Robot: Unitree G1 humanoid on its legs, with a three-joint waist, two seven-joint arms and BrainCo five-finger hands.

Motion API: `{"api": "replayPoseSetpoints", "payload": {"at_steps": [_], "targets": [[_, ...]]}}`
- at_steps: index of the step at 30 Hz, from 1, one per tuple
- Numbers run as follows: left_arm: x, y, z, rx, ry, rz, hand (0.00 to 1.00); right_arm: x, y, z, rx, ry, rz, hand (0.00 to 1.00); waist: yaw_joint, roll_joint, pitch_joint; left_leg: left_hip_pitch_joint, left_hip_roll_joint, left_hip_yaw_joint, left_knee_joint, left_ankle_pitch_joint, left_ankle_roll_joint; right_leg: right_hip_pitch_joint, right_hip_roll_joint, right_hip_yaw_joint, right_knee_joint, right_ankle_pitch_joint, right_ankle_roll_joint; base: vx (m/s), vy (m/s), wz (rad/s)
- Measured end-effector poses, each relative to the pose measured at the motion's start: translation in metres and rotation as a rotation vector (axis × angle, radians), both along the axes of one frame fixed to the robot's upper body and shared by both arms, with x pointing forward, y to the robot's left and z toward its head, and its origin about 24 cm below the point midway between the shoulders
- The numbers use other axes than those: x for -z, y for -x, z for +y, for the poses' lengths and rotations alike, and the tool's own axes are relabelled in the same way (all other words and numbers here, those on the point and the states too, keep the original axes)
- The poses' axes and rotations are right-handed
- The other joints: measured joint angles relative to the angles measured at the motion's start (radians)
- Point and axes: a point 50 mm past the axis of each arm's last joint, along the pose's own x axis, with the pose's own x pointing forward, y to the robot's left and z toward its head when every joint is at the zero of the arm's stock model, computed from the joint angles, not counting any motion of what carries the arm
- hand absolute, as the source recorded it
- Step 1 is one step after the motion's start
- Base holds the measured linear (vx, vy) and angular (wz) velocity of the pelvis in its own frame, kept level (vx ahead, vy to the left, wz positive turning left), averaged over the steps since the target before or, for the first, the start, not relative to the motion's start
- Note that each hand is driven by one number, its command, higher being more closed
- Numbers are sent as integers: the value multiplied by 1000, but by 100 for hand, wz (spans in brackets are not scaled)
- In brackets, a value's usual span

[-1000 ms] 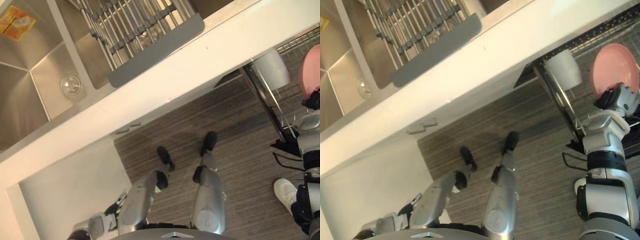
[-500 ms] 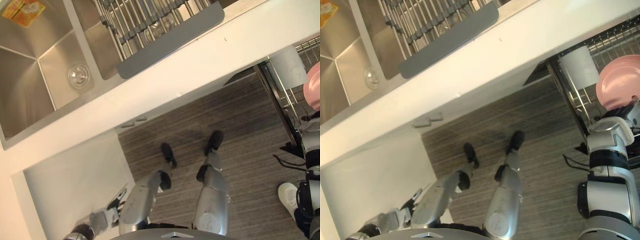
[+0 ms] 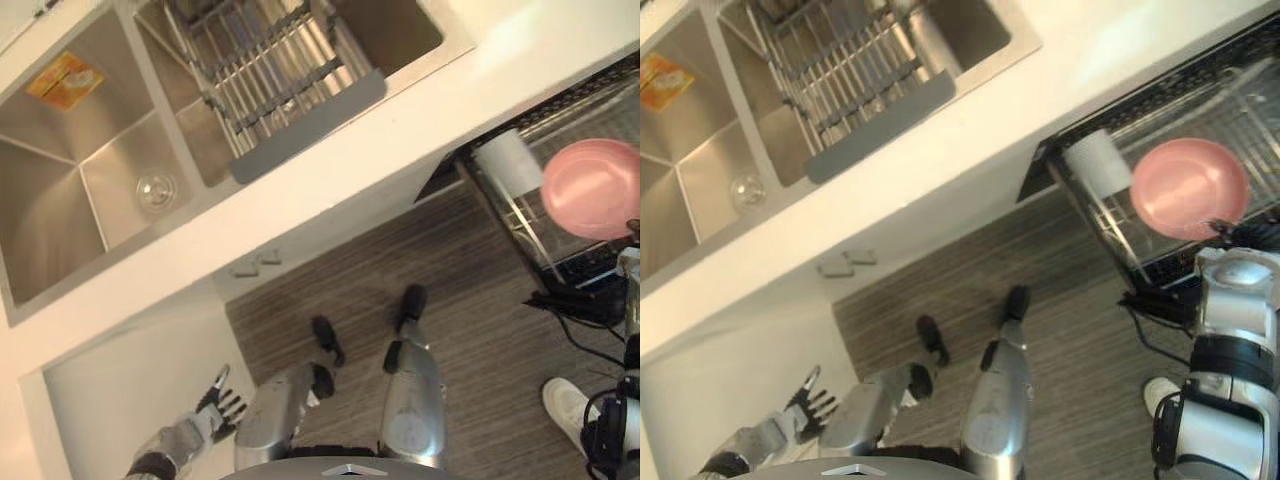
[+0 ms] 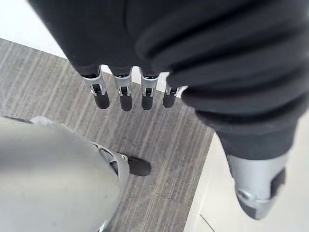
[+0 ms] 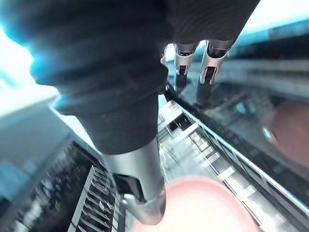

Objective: Walk over to the sink, pick up the cup, carry it to the dishwasher, place the cup inside the dishwasher, then close the dishwasher door

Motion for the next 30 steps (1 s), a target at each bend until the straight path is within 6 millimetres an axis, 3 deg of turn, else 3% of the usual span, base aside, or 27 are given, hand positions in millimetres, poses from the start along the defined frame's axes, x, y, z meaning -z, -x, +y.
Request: {"api": "replayPoseSetpoints", "payload": {"at_steps": [3, 6, 8, 12, 14, 15, 16, 19, 23, 26, 30], "targets": [[3, 16, 10, -42, 0, 42, 0, -2, 29, -16, 96, 27, -76, 0, -20, -35, -8, 48, 33, 32, 18, -35, -18, 55, 36, 15, -36, -2, 1, 144, -51, -34], [9, 49, 14, -103, 44, 151, 0, 24, 85, -55, 343, -123, -213, 0, -50, -87, -100, 87, 64, 47, 15, -35, -35, 85, 71, 6, -42, -23, -11, 209, -68, -8], [12, 66, 17, -126, 54, 209, 0, 36, 118, -72, 450, -222, -348, 0, -54, -109, -132, 125, 78, 64, 15, -35, -37, 124, 83, 4, -41, -37, -25, 159, -43, -8], [16, 100, 25, -207, 80, 319, 0, 57, 173, -92, 508, -388, -614, 0, -67, -116, -211, 164, 87, 72, -3, -46, -54, 164, 90, -13, -34, -76, -4, 67, -19, 6], [17, 104, 26, -215, 83, 329, 0, 70, 183, -93, 506, -461, -686, 0, -71, -111, -221, 170, 89, 72, -9, -48, -57, 170, 90, -22, -29, -82, -1, -31, 10, 14], [18, 108, 24, -205, 89, 339, 0, 90, 191, -90, 496, -565, -770, 0, -69, -106, -229, 182, 89, 79, -24, -48, -59, 175, 89, -24, -27, -89, 2, -59, 14, 8], [18, 110, 24, -200, 90, 348, 0, 100, 191, -88, 484, -607, -803, 0, -68, -103, -232, 182, 89, 79, -29, -48, -60, 175, 89, -25, -26, -92, -1, -94, 14, 3], [19, 117, 22, -158, 91, 365, 0, 154, 184, -63, 411, -815, -863, 0, -67, -86, -242, 177, 87, 70, -39, -39, -65, 175, 84, -48, -26, -95, 2, -79, 1, 11], [19, 117, 24, -126, 74, 356, 0, 207, 169, -26, 384, -990, -848, 0, -59, -46, -258, 169, 75, 65, -82, 11, -82, 171, 71, -81, -18, -100, -4, -35, 6, 29], [19, 116, 25, -129, 66, 338, 0, 225, 150, -6, 333, -1063, -821, 0, -40, -45, -257, 157, 71, 65, -127, 57, -112, 142, 54, -114, 30, -130, -10, -75, -1, 47], [20, 115, 20, -129, 77, 332, 0, 222, 127, 0, 226, -1062, -826, 0, -22, -38, -240, 142, 70, 35, -147, 77, -146, 124, 29, -158, 88, -170, -14, -49, -39, 38]]}}
